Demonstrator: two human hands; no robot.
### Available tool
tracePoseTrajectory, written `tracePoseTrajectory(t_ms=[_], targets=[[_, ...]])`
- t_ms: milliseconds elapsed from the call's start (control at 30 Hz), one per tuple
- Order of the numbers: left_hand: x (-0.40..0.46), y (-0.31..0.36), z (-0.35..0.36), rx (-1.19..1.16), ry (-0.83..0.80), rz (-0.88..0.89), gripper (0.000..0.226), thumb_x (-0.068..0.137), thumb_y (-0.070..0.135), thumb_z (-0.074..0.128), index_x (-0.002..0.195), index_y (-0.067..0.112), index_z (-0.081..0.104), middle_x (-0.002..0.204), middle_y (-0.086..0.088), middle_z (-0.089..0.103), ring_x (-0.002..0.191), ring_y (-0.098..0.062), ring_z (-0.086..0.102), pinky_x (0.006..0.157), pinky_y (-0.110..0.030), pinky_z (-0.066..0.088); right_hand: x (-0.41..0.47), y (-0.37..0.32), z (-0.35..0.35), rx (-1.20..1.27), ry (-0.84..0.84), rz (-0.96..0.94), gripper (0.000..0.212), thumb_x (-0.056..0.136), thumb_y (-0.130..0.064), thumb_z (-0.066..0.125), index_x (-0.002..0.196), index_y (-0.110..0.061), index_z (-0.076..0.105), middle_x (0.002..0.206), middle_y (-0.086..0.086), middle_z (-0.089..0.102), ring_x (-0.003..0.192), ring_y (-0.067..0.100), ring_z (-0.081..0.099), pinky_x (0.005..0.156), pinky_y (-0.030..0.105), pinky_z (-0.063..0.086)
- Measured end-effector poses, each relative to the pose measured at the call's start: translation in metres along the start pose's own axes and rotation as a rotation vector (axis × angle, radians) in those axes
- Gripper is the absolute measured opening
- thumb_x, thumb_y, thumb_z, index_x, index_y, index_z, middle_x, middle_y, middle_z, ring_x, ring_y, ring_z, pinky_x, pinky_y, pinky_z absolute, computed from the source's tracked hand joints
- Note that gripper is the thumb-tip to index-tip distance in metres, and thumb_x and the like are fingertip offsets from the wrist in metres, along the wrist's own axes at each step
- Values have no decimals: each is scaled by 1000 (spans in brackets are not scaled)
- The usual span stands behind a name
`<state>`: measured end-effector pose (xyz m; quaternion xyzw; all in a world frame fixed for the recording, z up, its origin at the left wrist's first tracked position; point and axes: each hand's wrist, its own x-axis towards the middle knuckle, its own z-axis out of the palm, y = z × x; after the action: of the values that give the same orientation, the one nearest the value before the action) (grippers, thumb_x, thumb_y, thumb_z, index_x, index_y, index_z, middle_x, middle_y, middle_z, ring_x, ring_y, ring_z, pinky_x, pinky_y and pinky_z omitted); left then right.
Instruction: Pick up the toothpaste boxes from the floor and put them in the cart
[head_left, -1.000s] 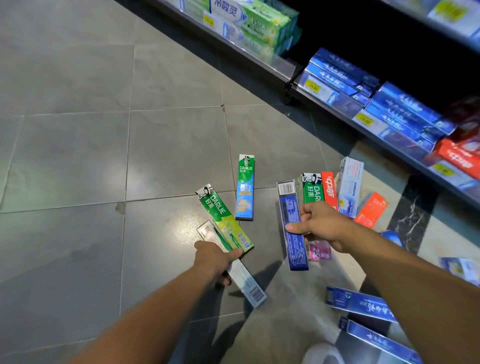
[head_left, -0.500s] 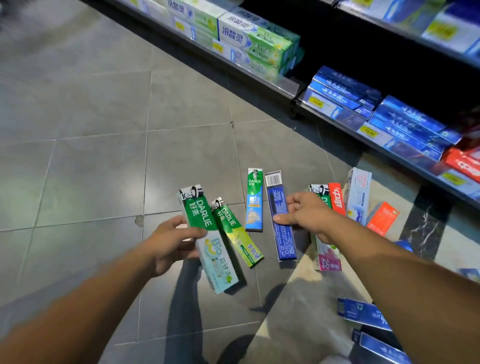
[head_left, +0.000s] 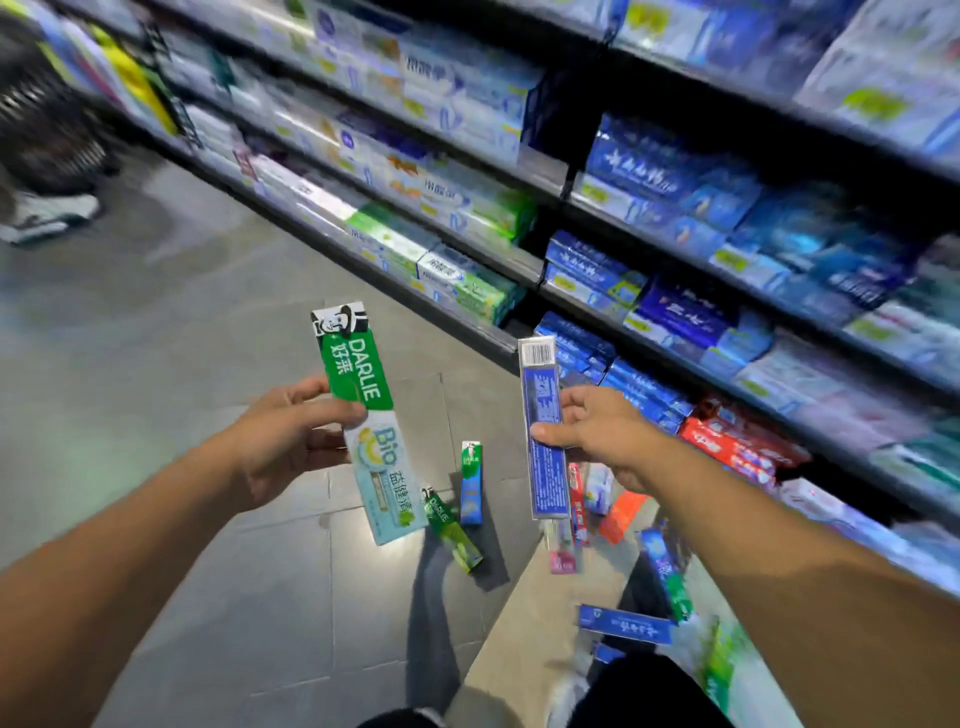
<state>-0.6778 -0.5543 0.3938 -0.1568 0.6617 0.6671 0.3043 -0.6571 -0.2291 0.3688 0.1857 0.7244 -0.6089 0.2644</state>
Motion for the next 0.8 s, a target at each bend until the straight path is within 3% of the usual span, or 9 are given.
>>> tracePoseTrajectory(t_ms=[67, 167, 333, 433, 567, 700, 800], targets=[[-47, 64, 7, 1, -18, 32, 63, 51, 17, 83, 112, 7, 68, 109, -15, 74, 82, -26, 74, 72, -35, 63, -49, -54, -12, 37, 8, -18, 22, 82, 6, 73, 95, -9, 64, 78, 2, 74, 64, 10, 71, 54, 24, 56], [-121, 149, 22, 24, -10, 61, 59, 44, 21, 84, 101, 11, 69, 101, -15, 76, 78, -25, 75, 64, -30, 61, -122, -129, -28, 96, 37, -32, 22, 82, 5, 74, 101, -4, 67, 86, 8, 74, 66, 12, 71, 56, 24, 56], [-220, 254, 48, 153, -29, 89, 56, 57, 18, 83, 109, 3, 68, 105, -23, 73, 86, -35, 73, 71, -35, 60, -223, -237, -57, 107, 60, -93, 32, 81, 2, 76, 112, 2, 65, 99, 17, 75, 84, 26, 73, 74, 38, 60], [-242, 303, 65, 233, -74, 156, 49, 62, 15, 85, 106, 4, 69, 102, -21, 74, 81, -31, 72, 65, -32, 60, -274, -285, -76, 70, 148, -172, 32, 82, 1, 75, 113, 3, 65, 100, 17, 75, 78, 19, 73, 65, 26, 59], [-258, 346, 90, 274, -140, 236, 29, 81, 2, 76, 109, 6, 70, 103, -21, 74, 84, -33, 70, 73, -39, 62, -334, -307, -91, 125, 294, -224, 26, 85, -3, 74, 110, -3, 66, 101, 14, 75, 75, 11, 73, 55, 15, 53], [-260, 365, 122, 328, -255, 299, 24, 86, 6, 73, 109, 8, 70, 102, -18, 75, 85, -32, 72, 73, -40, 62, -377, -294, -101, 152, 439, -244, 24, 85, -4, 75, 108, -4, 67, 101, 12, 75, 84, 16, 73, 64, 18, 54], [-266, 369, 160, 375, -363, 330, 23, 87, 6, 71, 110, 8, 69, 101, -16, 76, 91, -37, 73, 77, -41, 60, -417, -271, -113, 226, 555, -251, 24, 84, -4, 75, 106, -4, 68, 100, 13, 76, 91, 22, 73, 79, 30, 57]])
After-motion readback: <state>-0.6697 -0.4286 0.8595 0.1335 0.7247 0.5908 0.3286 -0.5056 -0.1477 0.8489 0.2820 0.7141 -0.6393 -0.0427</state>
